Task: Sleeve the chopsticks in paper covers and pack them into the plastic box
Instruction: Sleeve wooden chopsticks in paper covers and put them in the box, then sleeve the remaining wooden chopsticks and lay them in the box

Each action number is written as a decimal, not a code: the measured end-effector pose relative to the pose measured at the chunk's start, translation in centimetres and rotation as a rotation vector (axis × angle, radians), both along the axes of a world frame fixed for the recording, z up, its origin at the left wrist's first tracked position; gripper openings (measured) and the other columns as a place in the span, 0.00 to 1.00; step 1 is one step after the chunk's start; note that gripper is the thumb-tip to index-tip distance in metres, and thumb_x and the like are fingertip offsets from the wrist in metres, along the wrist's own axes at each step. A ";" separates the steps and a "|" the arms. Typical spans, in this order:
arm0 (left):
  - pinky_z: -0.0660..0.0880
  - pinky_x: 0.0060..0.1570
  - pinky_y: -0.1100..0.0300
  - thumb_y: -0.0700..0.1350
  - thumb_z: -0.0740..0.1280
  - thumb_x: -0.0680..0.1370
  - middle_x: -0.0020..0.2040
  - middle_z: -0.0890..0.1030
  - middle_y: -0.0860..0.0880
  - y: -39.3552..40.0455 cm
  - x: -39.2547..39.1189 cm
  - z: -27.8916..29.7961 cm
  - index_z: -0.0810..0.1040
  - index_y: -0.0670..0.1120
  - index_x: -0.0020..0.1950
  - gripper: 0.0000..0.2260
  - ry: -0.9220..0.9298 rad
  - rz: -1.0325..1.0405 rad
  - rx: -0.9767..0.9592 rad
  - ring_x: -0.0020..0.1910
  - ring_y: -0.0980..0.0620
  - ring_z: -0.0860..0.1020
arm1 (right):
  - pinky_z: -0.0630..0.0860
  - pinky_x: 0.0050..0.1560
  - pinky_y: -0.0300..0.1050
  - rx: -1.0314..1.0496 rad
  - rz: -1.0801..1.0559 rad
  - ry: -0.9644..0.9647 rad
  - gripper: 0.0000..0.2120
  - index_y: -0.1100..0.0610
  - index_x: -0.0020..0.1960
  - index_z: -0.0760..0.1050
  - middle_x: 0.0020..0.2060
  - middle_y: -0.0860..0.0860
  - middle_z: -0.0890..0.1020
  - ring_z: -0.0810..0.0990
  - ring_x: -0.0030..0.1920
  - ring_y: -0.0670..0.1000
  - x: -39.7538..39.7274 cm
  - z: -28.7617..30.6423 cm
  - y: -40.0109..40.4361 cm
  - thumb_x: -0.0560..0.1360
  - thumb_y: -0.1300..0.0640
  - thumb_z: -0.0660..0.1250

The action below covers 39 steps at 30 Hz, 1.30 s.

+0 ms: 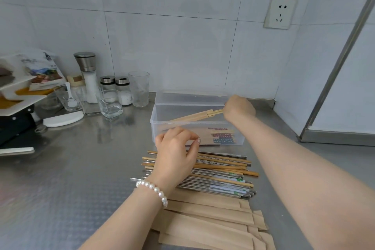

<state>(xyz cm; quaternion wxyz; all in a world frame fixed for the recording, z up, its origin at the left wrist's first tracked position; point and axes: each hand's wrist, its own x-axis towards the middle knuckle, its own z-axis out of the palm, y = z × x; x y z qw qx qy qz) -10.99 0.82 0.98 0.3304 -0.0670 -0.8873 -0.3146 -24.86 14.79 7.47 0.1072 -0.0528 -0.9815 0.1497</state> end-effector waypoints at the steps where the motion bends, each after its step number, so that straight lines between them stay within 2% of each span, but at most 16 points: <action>1: 0.54 0.49 0.64 0.46 0.64 0.75 0.44 0.75 0.58 0.0 0.0 0.0 0.79 0.50 0.45 0.04 0.000 -0.002 0.003 0.48 0.55 0.74 | 0.70 0.42 0.43 -0.015 0.014 -0.010 0.08 0.60 0.52 0.75 0.53 0.57 0.80 0.77 0.50 0.58 0.1 0.4 0.0 0.77 0.61 0.58; 4: 0.54 0.49 0.63 0.47 0.64 0.75 0.43 0.75 0.59 0.1 0.0 -0.1 0.79 0.50 0.44 0.05 0.002 -0.010 0.009 0.47 0.56 0.74 | 0.68 0.43 0.43 -0.060 0.069 0.020 0.07 0.61 0.48 0.73 0.52 0.59 0.79 0.76 0.48 0.58 0.6 2.0 0.7 0.78 0.60 0.57; 6: 0.54 0.50 0.63 0.46 0.65 0.75 0.44 0.76 0.58 0.1 0.0 -0.2 0.79 0.51 0.44 0.04 -0.014 -0.021 -0.004 0.48 0.57 0.73 | 0.68 0.42 0.43 -0.073 0.123 0.110 0.10 0.62 0.47 0.73 0.52 0.60 0.80 0.75 0.47 0.58 1.4 2.8 1.6 0.79 0.57 0.56; 9: 0.55 0.52 0.61 0.49 0.66 0.74 0.45 0.76 0.58 0.1 0.1 -0.3 0.79 0.52 0.45 0.03 -0.064 -0.067 -0.056 0.50 0.58 0.72 | 0.73 0.50 0.46 -0.128 0.244 0.271 0.13 0.59 0.57 0.77 0.55 0.56 0.81 0.77 0.55 0.58 3.8 2.5 3.0 0.78 0.56 0.58; 11: 0.56 0.53 0.60 0.51 0.67 0.73 0.45 0.75 0.59 0.2 0.2 -0.5 0.79 0.53 0.45 0.04 -0.104 -0.127 -0.102 0.51 0.58 0.72 | 0.72 0.51 0.43 -0.174 0.357 0.298 0.12 0.56 0.57 0.78 0.52 0.52 0.82 0.78 0.53 0.54 6.2 1.6 3.8 0.77 0.57 0.60; 14: 0.57 0.54 0.58 0.54 0.68 0.70 0.45 0.74 0.60 0.6 0.4 -0.7 0.79 0.54 0.45 0.07 -0.185 -0.221 -0.191 0.53 0.57 0.72 | 0.68 0.46 0.38 -0.203 0.489 0.135 0.09 0.53 0.54 0.80 0.44 0.46 0.81 0.76 0.42 0.45 9.0 0.2 5.4 0.76 0.57 0.64; 17: 0.58 0.54 0.59 0.60 0.68 0.67 0.46 0.76 0.59 1.0 0.6 -0.8 0.79 0.54 0.46 0.13 -0.270 -0.293 -0.286 0.52 0.57 0.73 | 0.71 0.41 0.38 -0.344 0.623 -0.148 0.05 0.49 0.43 0.80 0.34 0.43 0.79 0.75 0.32 0.38 10.6 -1.3 7.1 0.73 0.59 0.70; 19: 0.59 0.55 0.59 0.62 0.69 0.65 0.46 0.76 0.60 1.3 0.8 -0.6 0.79 0.55 0.46 0.15 -0.306 -0.324 -0.323 0.51 0.58 0.73 | 0.73 0.40 0.40 -0.395 0.643 -0.234 0.09 0.48 0.37 0.79 0.31 0.45 0.79 0.74 0.29 0.39 11.2 -2.4 7.9 0.70 0.61 0.72; 23: 0.64 0.58 0.55 0.61 0.72 0.62 0.44 0.77 0.61 1.2 0.8 -0.6 0.80 0.55 0.44 0.16 -0.351 -0.356 -0.316 0.47 0.60 0.74 | 0.71 0.39 0.43 -0.335 0.620 -0.239 0.11 0.51 0.32 0.77 0.30 0.52 0.78 0.72 0.32 0.46 11.1 -3.2 8.8 0.68 0.63 0.74; 27: 0.70 0.56 0.52 0.63 0.70 0.59 0.39 0.75 0.64 1.2 0.7 -0.4 0.81 0.54 0.42 0.18 -0.366 -0.354 -0.277 0.43 0.61 0.75 | 0.68 0.35 0.42 -0.256 0.722 -0.393 0.07 0.54 0.33 0.78 0.28 0.49 0.75 0.70 0.30 0.45 11.9 -2.4 9.3 0.65 0.59 0.76; 30: 0.71 0.54 0.50 0.61 0.70 0.60 0.39 0.76 0.62 1.4 0.7 -0.4 0.81 0.53 0.42 0.16 -0.367 -0.352 -0.273 0.43 0.59 0.75 | 0.68 0.35 0.43 -0.126 0.794 -0.566 0.11 0.55 0.37 0.78 0.26 0.44 0.75 0.70 0.30 0.44 13.3 -2.0 8.9 0.62 0.52 0.78; 32: 0.72 0.53 0.49 0.60 0.70 0.60 0.39 0.78 0.60 1.3 0.8 -0.5 0.81 0.53 0.42 0.15 -0.371 -0.352 -0.262 0.43 0.58 0.76 | 0.67 0.34 0.41 -0.073 0.832 -0.638 0.13 0.54 0.39 0.78 0.24 0.43 0.74 0.70 0.29 0.43 14.2 -1.8 8.3 0.61 0.52 0.79; 36: 0.72 0.52 0.47 0.62 0.69 0.61 0.39 0.79 0.58 1.4 0.8 -0.5 0.81 0.53 0.40 0.16 -0.356 -0.359 -0.235 0.42 0.58 0.77 | 0.65 0.32 0.41 0.007 0.854 -0.672 0.14 0.53 0.40 0.75 0.22 0.44 0.72 0.67 0.24 0.42 14.7 -2.3 7.2 0.62 0.56 0.79; 39: 0.72 0.50 0.48 0.66 0.66 0.59 0.35 0.78 0.59 1.5 1.0 -0.3 0.80 0.52 0.35 0.18 -0.335 -0.385 -0.207 0.38 0.61 0.75 | 0.65 0.29 0.37 0.072 0.817 -0.661 0.14 0.51 0.37 0.73 0.19 0.39 0.73 0.69 0.22 0.39 14.7 -2.7 6.8 0.62 0.55 0.79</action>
